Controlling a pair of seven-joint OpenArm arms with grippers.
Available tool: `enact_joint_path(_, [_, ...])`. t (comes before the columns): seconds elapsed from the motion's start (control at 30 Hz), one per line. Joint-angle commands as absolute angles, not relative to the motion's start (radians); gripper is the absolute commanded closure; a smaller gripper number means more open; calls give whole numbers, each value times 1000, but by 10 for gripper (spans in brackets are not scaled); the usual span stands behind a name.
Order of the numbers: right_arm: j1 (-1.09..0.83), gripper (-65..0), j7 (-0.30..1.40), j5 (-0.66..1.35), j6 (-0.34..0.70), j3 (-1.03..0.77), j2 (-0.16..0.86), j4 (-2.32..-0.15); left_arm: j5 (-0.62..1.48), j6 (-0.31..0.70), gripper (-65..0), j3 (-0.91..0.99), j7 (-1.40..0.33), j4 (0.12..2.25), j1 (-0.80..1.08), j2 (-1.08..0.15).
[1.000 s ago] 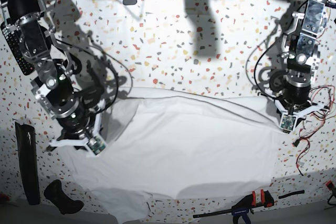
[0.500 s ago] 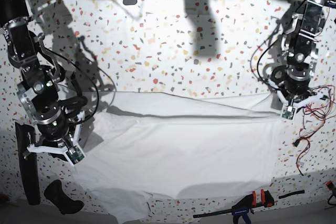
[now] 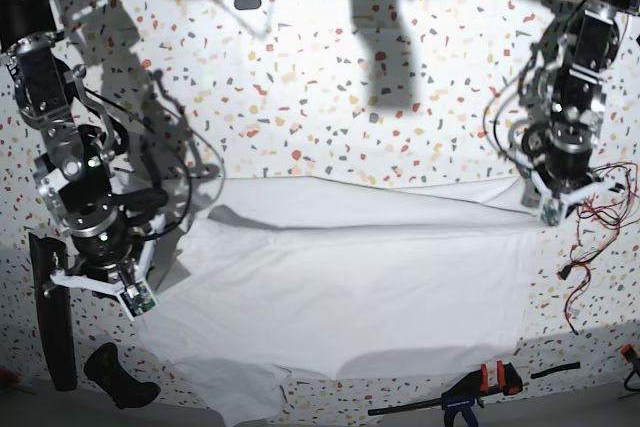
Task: Fold the T-shirt properly
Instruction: 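Lay the held edge down over the shirt body with both grippers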
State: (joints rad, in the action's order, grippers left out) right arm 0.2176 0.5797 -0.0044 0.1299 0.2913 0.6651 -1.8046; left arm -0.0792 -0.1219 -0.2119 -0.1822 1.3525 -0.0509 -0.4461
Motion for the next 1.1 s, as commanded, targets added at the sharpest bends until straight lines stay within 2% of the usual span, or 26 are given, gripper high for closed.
enact_joint_path(0.0, [239,0,554,-17,117,281,654,-1800,-52,-114,0,-205,-152,1353,-93,-460])
enact_joint_path(0.1, [243,0,517,-60,117,281,588,-1725,55,-17,0,-205,-152,1297,-154,-459])
enact_joint_path(0.17, [249,0,483,-98,116,281,552,-1665,85,10,0,-205,-151,1258,-180,-458])
enact_joint_path(0.53, [398,0,434,-105,116,281,459,-1389,87,28,0,-205,24,1016,-270,-410])
enact_joint_path(0.93, [550,0,429,-89,118,281,419,-1250,88,32,0,-205,53,1000,-365,-404])
enact_joint_path(1.07, [551,0,429,-90,119,281,389,-1250,87,95,0,-205,54,993,-366,-391])
